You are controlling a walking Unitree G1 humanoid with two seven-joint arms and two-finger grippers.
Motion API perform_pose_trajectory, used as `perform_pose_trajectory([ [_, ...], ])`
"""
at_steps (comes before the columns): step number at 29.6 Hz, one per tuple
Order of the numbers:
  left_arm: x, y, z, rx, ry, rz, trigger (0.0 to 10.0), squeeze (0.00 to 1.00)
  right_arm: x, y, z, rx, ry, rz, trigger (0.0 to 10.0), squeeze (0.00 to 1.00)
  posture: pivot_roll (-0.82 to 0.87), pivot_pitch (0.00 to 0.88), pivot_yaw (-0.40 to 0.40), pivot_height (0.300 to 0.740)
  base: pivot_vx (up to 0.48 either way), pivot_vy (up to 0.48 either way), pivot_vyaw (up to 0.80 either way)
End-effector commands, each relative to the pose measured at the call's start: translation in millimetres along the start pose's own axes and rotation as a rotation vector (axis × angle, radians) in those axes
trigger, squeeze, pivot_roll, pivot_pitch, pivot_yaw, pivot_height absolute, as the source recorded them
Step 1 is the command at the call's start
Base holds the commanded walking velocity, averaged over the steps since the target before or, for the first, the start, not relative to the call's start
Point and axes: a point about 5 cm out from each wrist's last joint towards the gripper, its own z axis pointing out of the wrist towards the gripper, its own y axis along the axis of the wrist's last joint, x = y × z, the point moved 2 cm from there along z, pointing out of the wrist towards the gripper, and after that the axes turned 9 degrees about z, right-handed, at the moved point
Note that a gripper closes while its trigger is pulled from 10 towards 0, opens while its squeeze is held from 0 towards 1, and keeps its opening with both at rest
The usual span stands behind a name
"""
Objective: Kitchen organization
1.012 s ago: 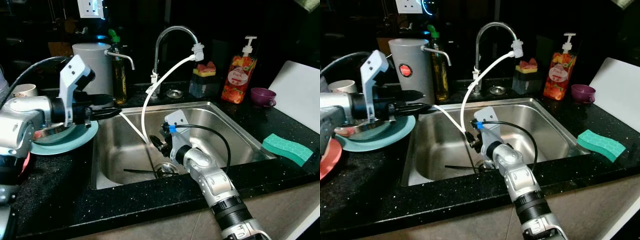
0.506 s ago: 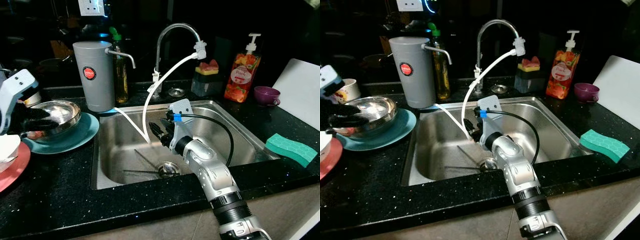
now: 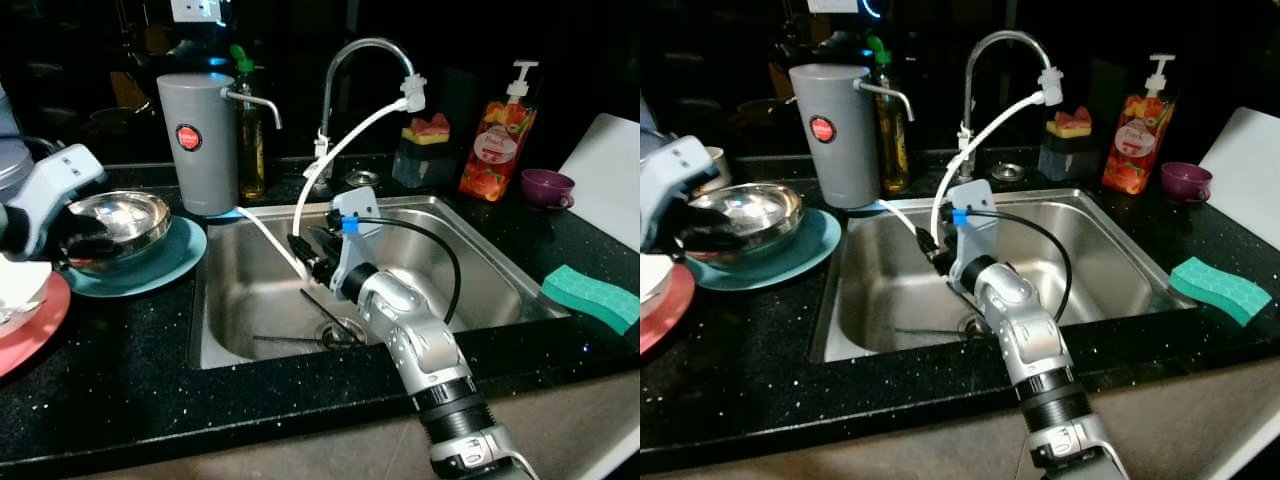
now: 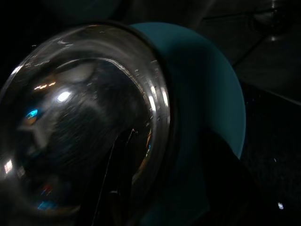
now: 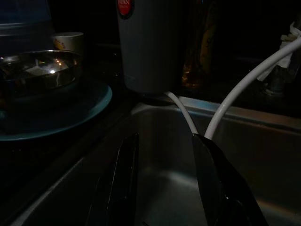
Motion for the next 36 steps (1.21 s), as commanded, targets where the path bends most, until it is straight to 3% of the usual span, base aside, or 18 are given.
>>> perform_pose_trajectory([
  [1, -0.6, 2, 6.1, 0.025, 0.001, 0.016, 10.0, 0.0, 5.1, 2, -0.7, 0.0, 0.022, 0.012, 10.0, 0.0, 0.17, 0.129, -0.048, 0.74, 0.0, 0.0, 0.0],
  [6, -2.2, 7, 19.3, 0.036, 0.021, 0.03, 10.0, 0.0, 7.9, 7, -1.1, -0.008, 0.032, 0.007, 10.0, 0.0, 0.15, 0.136, -0.043, 0.74, 0.0, 0.0, 0.0],
  [14, -2.2, 6, 25.2, 0.067, 0.051, 0.055, 9.7, 0.0, 7.2, 10, -2.0, -0.014, 0.027, 0.003, 10.0, 0.0, 0.13, 0.141, -0.034, 0.74, 0.0, 0.0, 0.0],
  [15, -2.1, 5, 26.1, 0.077, 0.059, 0.061, 3.6, 0.0, 6.6, 9, -3.1, -0.014, 0.022, 0.003, 10.0, 0.0, 0.13, 0.141, -0.034, 0.74, 0.0, 0.0, 0.0],
  [16, -2.3, 4, 26.5, 0.085, 0.058, 0.066, 0.0, 0.0, 6.2, 9, -4.0, -0.013, 0.017, 0.003, 10.0, 0.0, 0.13, 0.138, -0.023, 0.74, 0.0, 0.0, 0.0],
  [20, -1.8, 2, 25.0, 0.104, 0.058, 0.093, 0.0, 0.0, 4.3, 9, -6.8, -0.013, 0.003, 0.006, 10.0, 0.0, 0.13, 0.135, -0.019, 0.74, 0.0, 0.0, 0.0],
  [25, 2.7, 9, 21.8, 0.109, 0.074, 0.199, 0.0, 0.0, 2.7, 11, -7.0, -0.02, -0.005, 0.007, 10.0, 0.0, 0.14, 0.128, -0.021, 0.74, 0.0, 0.0, 0.0],
  [26, 3.1, 14, 21.5, 0.091, 0.065, 0.224, 0.0, 0.0, 2.4, 12, -7.0, -0.023, -0.005, 0.007, 10.0, 0.0, 0.15, 0.124, -0.025, 0.74, 0.0, 0.0, 0.0],
  [29, 1.5, 41, 20.7, 0.025, 0.007, 0.407, 0.0, 0.0, 1.5, 17, -6.2, -0.039, 0.002, 0.009, 10.0, 0.0, 0.17, 0.124, -0.035, 0.74, 0.0, 0.0, 0.0],
  [30, 1.5, 41, 20.7, 0.025, 0.007, 0.407, 0.0, 0.0, 1.5, 17, -6.2, -0.039, 0.002, 0.009, 10.0, 0.0, 0.17, 0.124, -0.035, 0.74, 0.0, 0.0, 0.0],
  [31, 0.7, 48, 20.0, 0.022, 0.002, 0.505, 10.0, 0.0, 1.1, 19, -5.9, -0.044, 0.006, 0.009, 10.0, 0.0, 0.17, 0.125, -0.037, 0.74, 0.0, 0.0, 0.0],
  [32, -3.4, 64, 19.4, -0.048, -0.029, 0.561, 10.0, 0.0, 1.2, 23, -5.8, -0.052, 0.019, 0.024, 10.0, 0.0, 0.18, 0.125, -0.042, 0.74, 0.0, 0.0, 0.0],
  [33, -3.4, 64, 19.4, -0.048, -0.029, 0.561, 10.0, 0.0, 1.2, 23, -5.8, -0.052, 0.019, 0.024, 10.0, 0.0, 0.18, 0.125, -0.042, 0.74, 0.0, 0.0, 0.0],
  [34, -7.5, 77, 18.0, -0.109, -0.056, 0.606, 10.0, 0.0, 1.4, 26, -5.7, -0.059, 0.03, 0.04, 10.0, 0.0, 0.18, 0.125, -0.042, 0.74, 0.0, 0.0, 0.0],
  [36, -22.5, 104, 13.4, -0.246, -0.118, 0.745, 10.0, 0.0, 2.9, 37, -6.1, -0.074, 0.081, 0.102, 10.0, 0.0, 0.18, 0.124, -0.05, 0.74, 0.0, 0.0, 0.0],
])
